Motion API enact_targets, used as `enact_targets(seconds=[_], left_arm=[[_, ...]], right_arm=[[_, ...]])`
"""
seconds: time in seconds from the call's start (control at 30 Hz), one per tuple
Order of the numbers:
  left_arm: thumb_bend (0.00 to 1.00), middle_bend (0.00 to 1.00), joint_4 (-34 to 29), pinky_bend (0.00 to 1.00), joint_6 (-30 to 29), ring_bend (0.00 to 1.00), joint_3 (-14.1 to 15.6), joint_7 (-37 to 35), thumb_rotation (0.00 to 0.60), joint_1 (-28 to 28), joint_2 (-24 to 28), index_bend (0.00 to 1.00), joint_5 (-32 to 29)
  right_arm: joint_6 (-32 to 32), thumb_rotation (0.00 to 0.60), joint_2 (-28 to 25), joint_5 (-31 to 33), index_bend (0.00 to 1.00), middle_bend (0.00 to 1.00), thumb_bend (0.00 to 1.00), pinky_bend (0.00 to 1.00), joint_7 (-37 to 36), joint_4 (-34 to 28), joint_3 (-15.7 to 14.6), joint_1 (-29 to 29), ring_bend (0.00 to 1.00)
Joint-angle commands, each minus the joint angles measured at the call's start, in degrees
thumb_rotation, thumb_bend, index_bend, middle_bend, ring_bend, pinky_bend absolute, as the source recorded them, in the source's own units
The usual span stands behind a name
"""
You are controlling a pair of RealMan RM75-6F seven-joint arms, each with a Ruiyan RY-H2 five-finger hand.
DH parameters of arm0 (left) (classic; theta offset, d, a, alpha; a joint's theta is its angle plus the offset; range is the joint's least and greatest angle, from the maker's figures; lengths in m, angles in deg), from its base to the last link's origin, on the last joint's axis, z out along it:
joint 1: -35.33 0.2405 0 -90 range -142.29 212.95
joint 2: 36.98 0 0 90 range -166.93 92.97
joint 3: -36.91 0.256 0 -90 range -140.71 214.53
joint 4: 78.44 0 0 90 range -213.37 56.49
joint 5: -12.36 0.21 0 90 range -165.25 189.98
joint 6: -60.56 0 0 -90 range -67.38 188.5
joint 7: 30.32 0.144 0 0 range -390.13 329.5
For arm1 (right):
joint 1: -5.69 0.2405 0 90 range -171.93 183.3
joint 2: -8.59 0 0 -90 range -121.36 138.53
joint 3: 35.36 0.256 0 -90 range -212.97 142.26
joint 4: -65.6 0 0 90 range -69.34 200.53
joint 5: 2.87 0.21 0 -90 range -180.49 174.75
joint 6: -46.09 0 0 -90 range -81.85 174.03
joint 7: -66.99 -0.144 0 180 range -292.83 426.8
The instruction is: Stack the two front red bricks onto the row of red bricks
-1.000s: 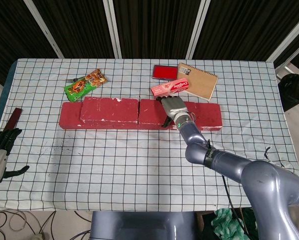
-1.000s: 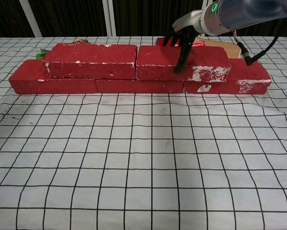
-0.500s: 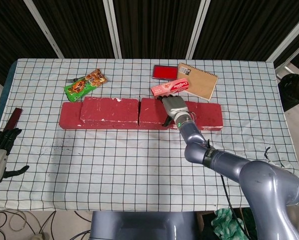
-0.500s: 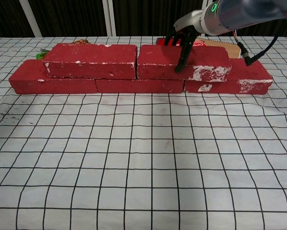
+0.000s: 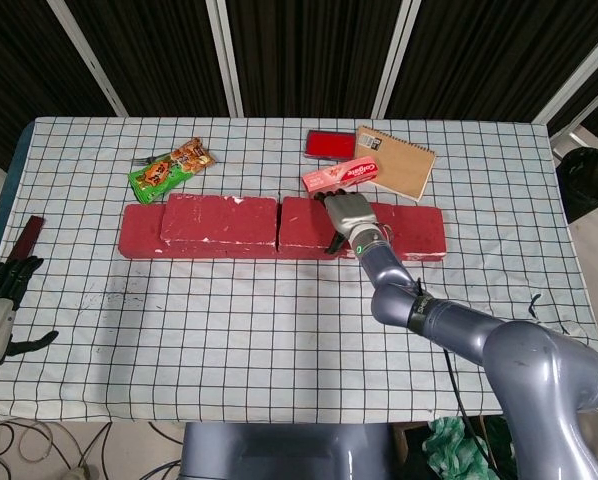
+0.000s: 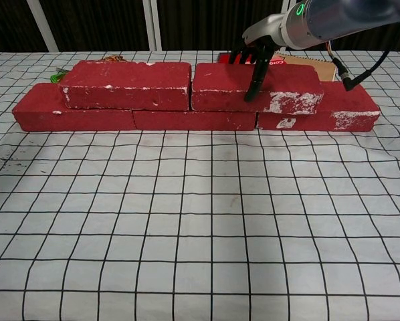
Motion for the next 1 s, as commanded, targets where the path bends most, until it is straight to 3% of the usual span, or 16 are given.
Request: enact_targets(seconds=[0.03, 1.0], left_arm=[[0.0, 0.05, 0.0, 0.0, 0.0, 0.0, 0.0, 0.0, 0.6, 0.0, 0.0, 0.05, 0.0], [0.0, 0.05, 0.0, 0.0, 0.0, 0.0, 0.0, -0.2, 0.6, 0.0, 0.0, 0.05, 0.0]], right_arm=[[-0.1, 0.6, -0.1, -0.4, 0.14, 0.1, 0.23, 0.15, -0.4, -0.2, 0.2, -0.1, 0.07], [-0.2, 0.6, -0.2, -3.8, 0.13, 0.09, 0.2, 0.14, -3.7, -0.6, 1.8, -0.9, 0.04]])
